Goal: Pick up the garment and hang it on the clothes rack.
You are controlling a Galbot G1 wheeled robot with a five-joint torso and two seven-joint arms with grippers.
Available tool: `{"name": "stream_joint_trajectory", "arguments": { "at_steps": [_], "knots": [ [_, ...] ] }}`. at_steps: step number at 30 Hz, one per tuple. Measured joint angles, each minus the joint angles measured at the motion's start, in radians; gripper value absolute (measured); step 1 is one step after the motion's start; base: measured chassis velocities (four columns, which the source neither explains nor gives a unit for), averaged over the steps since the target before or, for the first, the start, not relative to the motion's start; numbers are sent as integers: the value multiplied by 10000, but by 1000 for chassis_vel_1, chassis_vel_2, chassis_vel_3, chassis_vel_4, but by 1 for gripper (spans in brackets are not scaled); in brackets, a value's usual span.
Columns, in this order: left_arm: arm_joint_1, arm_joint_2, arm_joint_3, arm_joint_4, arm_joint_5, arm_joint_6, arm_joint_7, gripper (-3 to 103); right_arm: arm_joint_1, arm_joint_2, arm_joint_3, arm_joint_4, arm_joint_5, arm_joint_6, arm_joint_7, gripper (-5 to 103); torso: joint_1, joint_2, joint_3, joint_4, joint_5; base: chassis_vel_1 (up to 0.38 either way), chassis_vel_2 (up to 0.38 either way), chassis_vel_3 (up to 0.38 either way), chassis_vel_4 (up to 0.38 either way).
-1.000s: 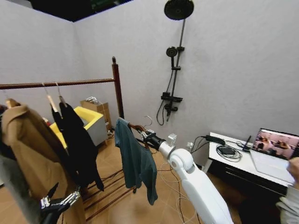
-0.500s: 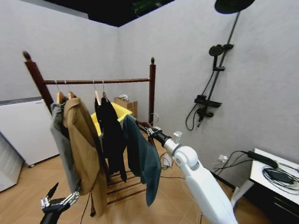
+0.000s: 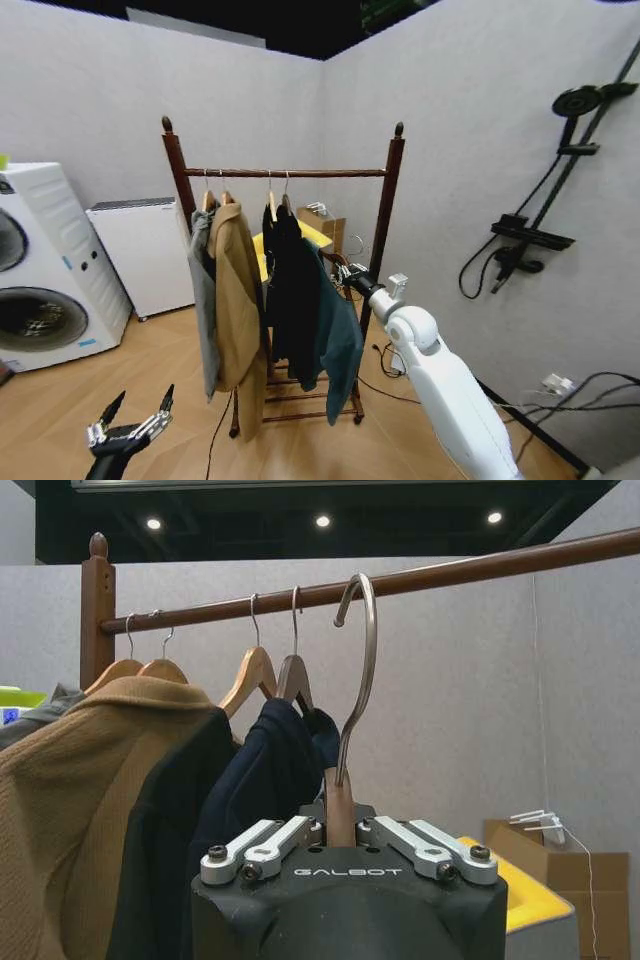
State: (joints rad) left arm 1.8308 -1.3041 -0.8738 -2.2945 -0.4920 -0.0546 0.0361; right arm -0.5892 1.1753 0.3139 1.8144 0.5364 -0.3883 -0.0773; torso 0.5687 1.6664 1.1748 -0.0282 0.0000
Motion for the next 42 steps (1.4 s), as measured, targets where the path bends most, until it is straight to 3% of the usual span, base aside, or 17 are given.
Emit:
{"name": "stream_joint_trajectory", "arguments": {
  "at_steps": [8, 30, 35, 38, 42],
  "knots": [
    [0, 0, 0, 0, 0, 0, 2, 100, 596, 201, -116, -142, -593, -306, 175, 10, -1, 0, -1, -1, 1, -1, 7, 3, -1],
    [0, 0, 0, 0, 0, 0, 1, 100, 409, -110, 296, 491, -428, -216, 235, 10, 13, -5, 3, 4, 3, -137, 142, 129, -131],
    [-1, 0, 0, 0, 0, 0, 4, 100, 880, 47, 25, 465, -805, -247, 617, 10, 10, -6, 3, -6, 0, -73, 41, 5, -5],
    [2, 0, 0, 0, 0, 0, 3, 100, 1365, -2, -214, 712, -1688, -760, 1193, 10, -7, 2, -3, 6, -3, 44, 0, -39, 19],
    [4, 0, 0, 0, 0, 0, 1, 100, 1623, -246, -365, 999, -2097, -1356, 1390, 10, -11, 6, -4, 0, -1, 60, -30, -39, 36]
  ]
}}
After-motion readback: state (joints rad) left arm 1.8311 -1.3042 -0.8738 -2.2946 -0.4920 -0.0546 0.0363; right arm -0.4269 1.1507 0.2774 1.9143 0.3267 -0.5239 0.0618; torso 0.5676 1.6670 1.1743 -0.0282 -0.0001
